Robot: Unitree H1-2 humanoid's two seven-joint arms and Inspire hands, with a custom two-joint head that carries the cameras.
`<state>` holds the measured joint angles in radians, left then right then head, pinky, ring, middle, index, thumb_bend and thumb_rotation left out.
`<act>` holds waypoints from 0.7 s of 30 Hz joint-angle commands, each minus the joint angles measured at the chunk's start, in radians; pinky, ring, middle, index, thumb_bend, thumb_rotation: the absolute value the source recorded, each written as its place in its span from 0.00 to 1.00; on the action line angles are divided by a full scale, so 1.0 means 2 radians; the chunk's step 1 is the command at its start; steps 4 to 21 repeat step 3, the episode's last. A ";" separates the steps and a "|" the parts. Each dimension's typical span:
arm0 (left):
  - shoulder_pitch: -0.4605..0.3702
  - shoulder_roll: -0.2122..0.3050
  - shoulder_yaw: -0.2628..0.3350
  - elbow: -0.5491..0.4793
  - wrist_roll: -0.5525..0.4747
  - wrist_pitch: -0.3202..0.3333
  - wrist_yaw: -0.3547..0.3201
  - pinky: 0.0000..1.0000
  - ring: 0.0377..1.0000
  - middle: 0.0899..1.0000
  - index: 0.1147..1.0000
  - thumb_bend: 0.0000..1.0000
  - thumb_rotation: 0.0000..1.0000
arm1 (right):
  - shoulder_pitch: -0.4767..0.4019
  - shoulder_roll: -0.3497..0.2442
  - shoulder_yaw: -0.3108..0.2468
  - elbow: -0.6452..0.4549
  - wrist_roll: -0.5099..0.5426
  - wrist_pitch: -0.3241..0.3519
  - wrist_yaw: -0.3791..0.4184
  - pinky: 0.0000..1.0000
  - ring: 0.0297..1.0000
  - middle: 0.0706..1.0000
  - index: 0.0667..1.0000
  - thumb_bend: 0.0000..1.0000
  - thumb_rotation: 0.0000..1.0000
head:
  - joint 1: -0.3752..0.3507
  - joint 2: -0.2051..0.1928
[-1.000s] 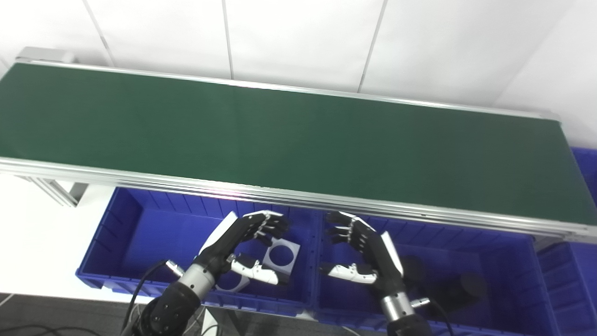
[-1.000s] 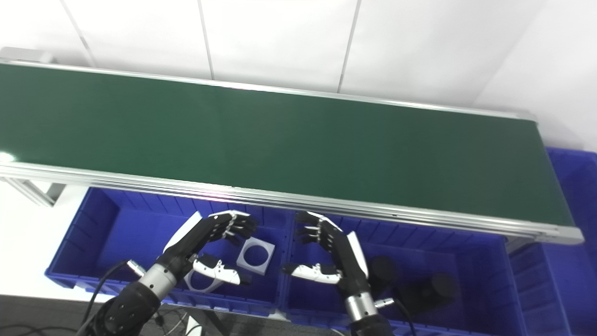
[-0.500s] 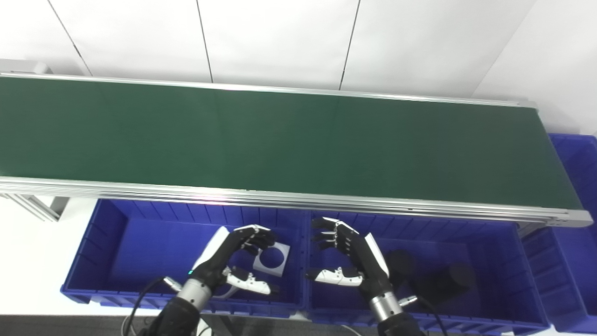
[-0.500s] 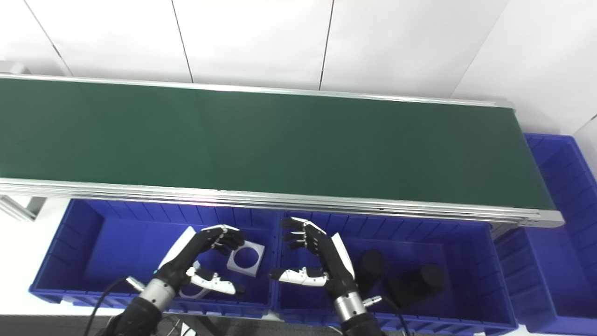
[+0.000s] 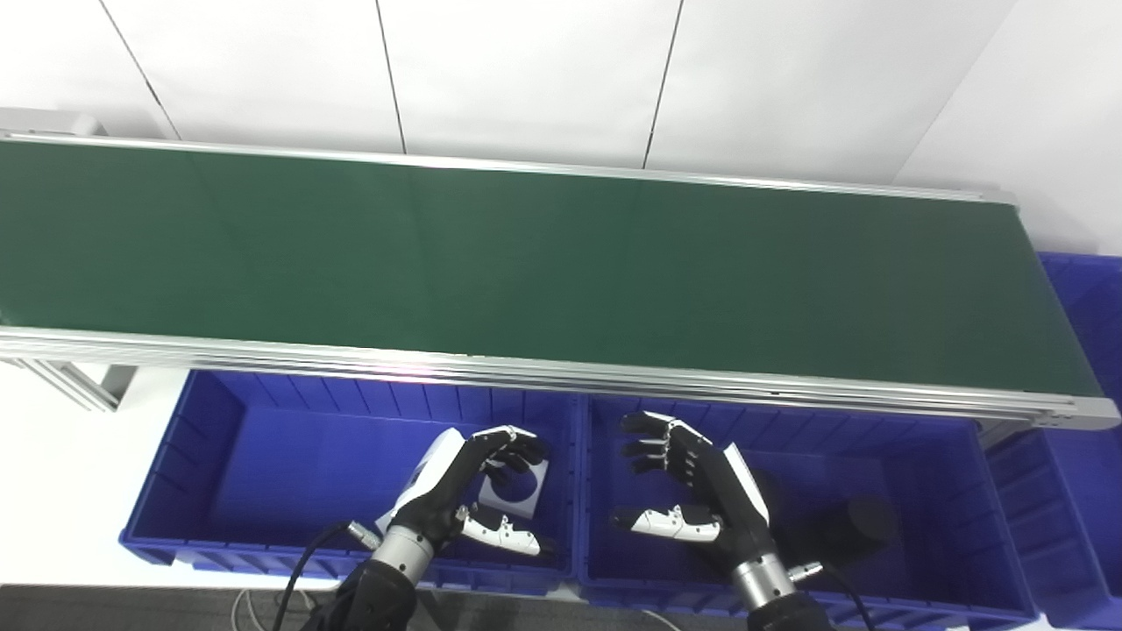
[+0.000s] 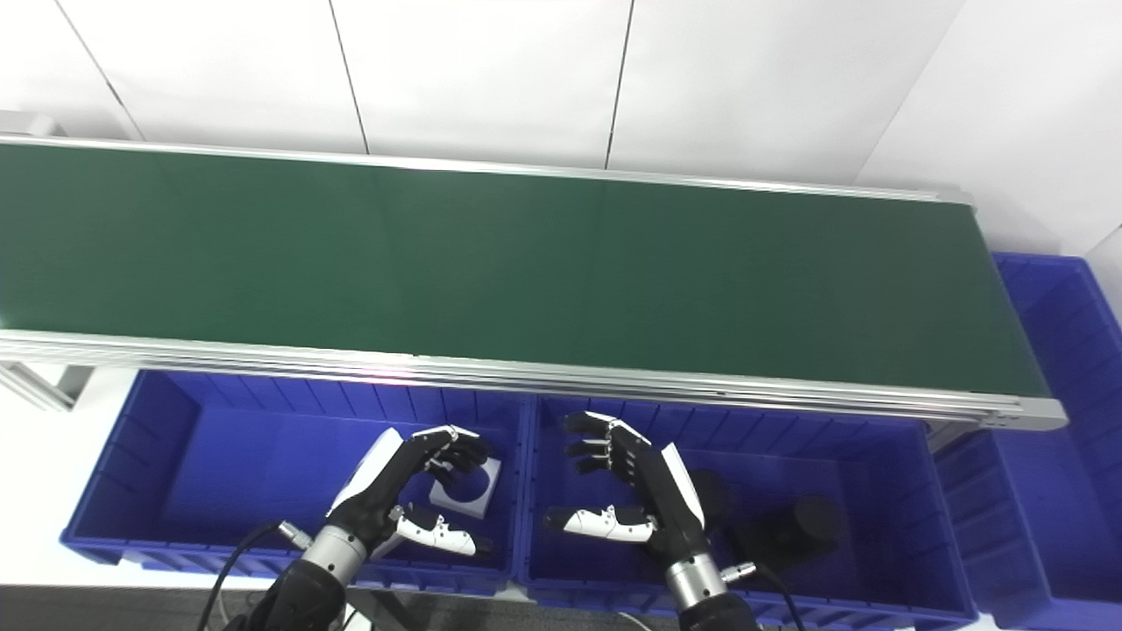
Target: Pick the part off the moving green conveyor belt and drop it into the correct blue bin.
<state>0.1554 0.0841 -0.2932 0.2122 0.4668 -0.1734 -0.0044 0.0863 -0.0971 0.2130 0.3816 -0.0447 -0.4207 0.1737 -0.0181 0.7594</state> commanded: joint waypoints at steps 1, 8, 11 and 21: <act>-0.007 -0.001 0.001 -0.009 -0.001 -0.005 0.009 0.57 0.65 0.65 0.63 0.84 0.07 | -0.005 0.004 -0.001 -0.007 0.005 -0.024 0.000 0.62 0.68 0.76 0.72 0.86 0.24 | -0.004 -0.001; -0.005 0.005 0.003 -0.009 -0.003 -0.008 0.008 0.56 0.64 0.65 0.64 0.83 0.08 | -0.005 0.010 0.002 -0.005 -0.001 -0.024 -0.005 0.62 0.68 0.76 0.73 0.86 0.24 | -0.028 -0.007; -0.005 0.005 0.003 -0.009 -0.003 -0.008 0.008 0.56 0.64 0.65 0.64 0.83 0.08 | -0.005 0.010 0.002 -0.005 -0.001 -0.024 -0.005 0.62 0.68 0.76 0.73 0.86 0.24 | -0.028 -0.007; -0.005 0.005 0.003 -0.009 -0.003 -0.008 0.008 0.56 0.64 0.65 0.64 0.83 0.08 | -0.005 0.010 0.002 -0.005 -0.001 -0.024 -0.005 0.62 0.68 0.76 0.73 0.86 0.24 | -0.028 -0.007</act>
